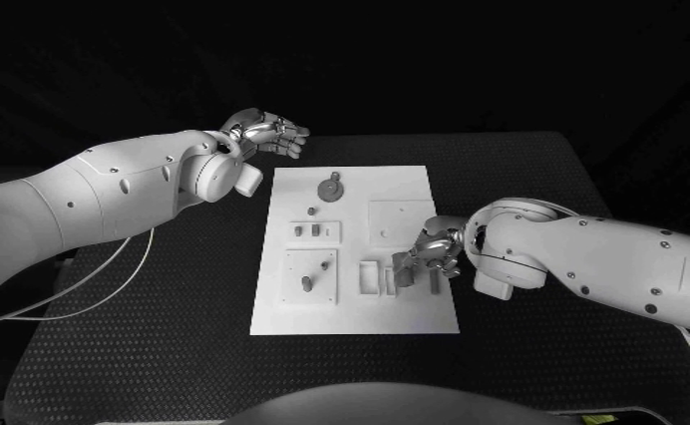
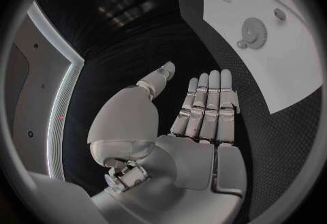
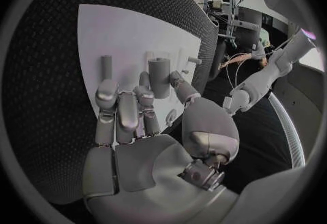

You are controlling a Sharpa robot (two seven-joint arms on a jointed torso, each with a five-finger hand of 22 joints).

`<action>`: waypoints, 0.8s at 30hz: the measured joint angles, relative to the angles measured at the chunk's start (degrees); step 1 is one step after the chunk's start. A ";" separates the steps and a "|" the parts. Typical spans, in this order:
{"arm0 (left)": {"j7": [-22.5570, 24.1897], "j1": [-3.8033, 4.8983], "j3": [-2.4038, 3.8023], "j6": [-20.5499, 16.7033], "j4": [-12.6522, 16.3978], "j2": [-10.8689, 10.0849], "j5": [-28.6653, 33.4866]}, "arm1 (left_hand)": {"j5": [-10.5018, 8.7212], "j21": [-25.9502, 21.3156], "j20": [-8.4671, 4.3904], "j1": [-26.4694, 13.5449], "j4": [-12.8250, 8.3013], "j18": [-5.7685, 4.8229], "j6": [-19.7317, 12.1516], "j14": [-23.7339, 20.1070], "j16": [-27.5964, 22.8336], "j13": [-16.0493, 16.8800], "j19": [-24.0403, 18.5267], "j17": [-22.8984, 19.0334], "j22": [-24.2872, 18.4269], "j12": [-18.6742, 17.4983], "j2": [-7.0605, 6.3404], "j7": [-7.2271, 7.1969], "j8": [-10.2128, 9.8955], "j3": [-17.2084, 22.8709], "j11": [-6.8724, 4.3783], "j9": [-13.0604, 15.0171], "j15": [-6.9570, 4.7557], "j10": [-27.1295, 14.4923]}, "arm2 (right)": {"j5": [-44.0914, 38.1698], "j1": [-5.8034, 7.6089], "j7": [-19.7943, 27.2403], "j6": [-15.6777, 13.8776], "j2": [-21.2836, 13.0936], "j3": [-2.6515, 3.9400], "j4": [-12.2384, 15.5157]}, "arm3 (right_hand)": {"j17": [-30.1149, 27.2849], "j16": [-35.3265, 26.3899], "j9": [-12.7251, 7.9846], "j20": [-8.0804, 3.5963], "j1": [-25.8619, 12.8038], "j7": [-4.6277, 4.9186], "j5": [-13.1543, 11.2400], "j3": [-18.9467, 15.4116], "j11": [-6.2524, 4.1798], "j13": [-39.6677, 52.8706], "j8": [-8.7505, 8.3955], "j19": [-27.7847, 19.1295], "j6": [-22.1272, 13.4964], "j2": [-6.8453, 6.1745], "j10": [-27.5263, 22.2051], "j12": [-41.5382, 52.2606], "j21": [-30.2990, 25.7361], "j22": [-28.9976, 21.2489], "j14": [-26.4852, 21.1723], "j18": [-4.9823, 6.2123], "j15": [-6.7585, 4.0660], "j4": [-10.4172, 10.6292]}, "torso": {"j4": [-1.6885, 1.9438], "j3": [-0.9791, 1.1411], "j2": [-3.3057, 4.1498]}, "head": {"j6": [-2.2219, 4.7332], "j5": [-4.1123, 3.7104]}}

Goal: Assemble the parts on the task board

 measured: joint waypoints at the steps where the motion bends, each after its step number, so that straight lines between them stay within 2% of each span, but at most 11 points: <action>1: 0.00 0.00 0.00 0.00 0.00 0.01 0.00 | 0.00 0.00 0.00 0.00 0.00 0.00 0.00 0.00 0.00 0.00 0.00 0.00 0.01 0.00 0.00 0.00 0.00 0.00 0.00 0.00 0.00 0.00 | 0.22 0.05 0.00 -0.06 0.02 0.00 0.09 | -0.06 0.00 0.03 0.01 -0.22 0.00 0.00 -0.08 0.00 0.00 0.05 0.00 0.00 -0.22 0.00 0.00 0.00 0.00 0.00 0.01 0.00 0.08 | 0.00 0.01 0.00 | 0.01 0.00; 6: -0.01 0.00 0.00 0.01 -0.02 0.11 0.00 | 0.00 0.00 0.00 0.00 0.00 -0.02 0.00 0.00 0.00 0.00 0.00 0.05 0.04 0.00 0.00 0.00 0.00 0.00 0.00 0.00 0.00 0.00 | 1.46 0.08 0.00 -0.11 1.45 -0.03 -0.31 | -0.31 0.00 -0.13 0.08 -0.98 -0.02 0.01 -0.14 0.00 0.00 0.32 -0.07 0.02 -0.98 0.00 -0.22 0.00 0.00 0.00 0.00 0.00 0.15 | 0.02 0.04 0.01 | 0.01 -0.05; 11: -0.02 0.00 0.00 0.04 -0.04 0.25 0.00 | 0.00 0.00 0.00 0.00 0.00 -0.03 0.00 0.00 0.00 -0.05 0.00 0.05 0.04 0.00 0.00 0.00 0.00 0.00 0.00 0.00 0.00 0.00 | 2.54 0.03 -0.03 0.32 3.84 -0.02 -1.61 | -0.60 0.00 -0.16 0.09 -1.04 -0.07 0.01 -0.14 0.00 -0.10 0.10 -0.07 0.06 -1.04 0.00 -0.22 0.00 0.00 -0.14 0.01 -0.13 0.15 | 0.12 0.02 0.04 | -0.02 -0.13; 19: -0.04 0.00 0.00 0.13 -0.05 0.29 0.01 | 0.00 0.00 0.00 0.00 0.00 -0.07 0.00 0.00 0.00 -0.05 0.00 0.09 0.03 -0.02 0.00 0.00 0.00 0.00 0.00 0.01 0.00 0.00 | 3.74 -1.92 -0.07 0.97 6.37 -0.06 -3.64 | -0.88 0.00 -0.23 0.10 -1.27 -0.08 0.01 -0.14 0.00 -0.09 0.10 -0.08 0.06 -1.27 0.00 -0.44 0.00 0.04 -0.23 0.00 -0.21 0.15 | 0.12 0.01 0.07 | -0.16 -0.09; 24: -0.05 0.00 0.00 0.18 -0.07 0.37 0.01 | 0.00 0.00 0.00 0.00 0.00 -0.16 0.00 0.00 -0.23 -0.04 0.00 0.13 0.01 -0.02 0.00 0.00 0.00 0.00 0.00 -0.05 0.00 0.00 | 3.93 -2.20 -0.08 1.30 7.25 -0.01 -4.74 | -0.97 0.22 -0.28 0.11 -1.81 -0.09 0.01 0.02 0.00 -0.09 0.10 -0.08 0.05 -1.33 0.00 -0.44 0.00 0.04 -0.23 0.00 -0.20 0.31 | 0.15 0.01 0.07 | -0.21 0.10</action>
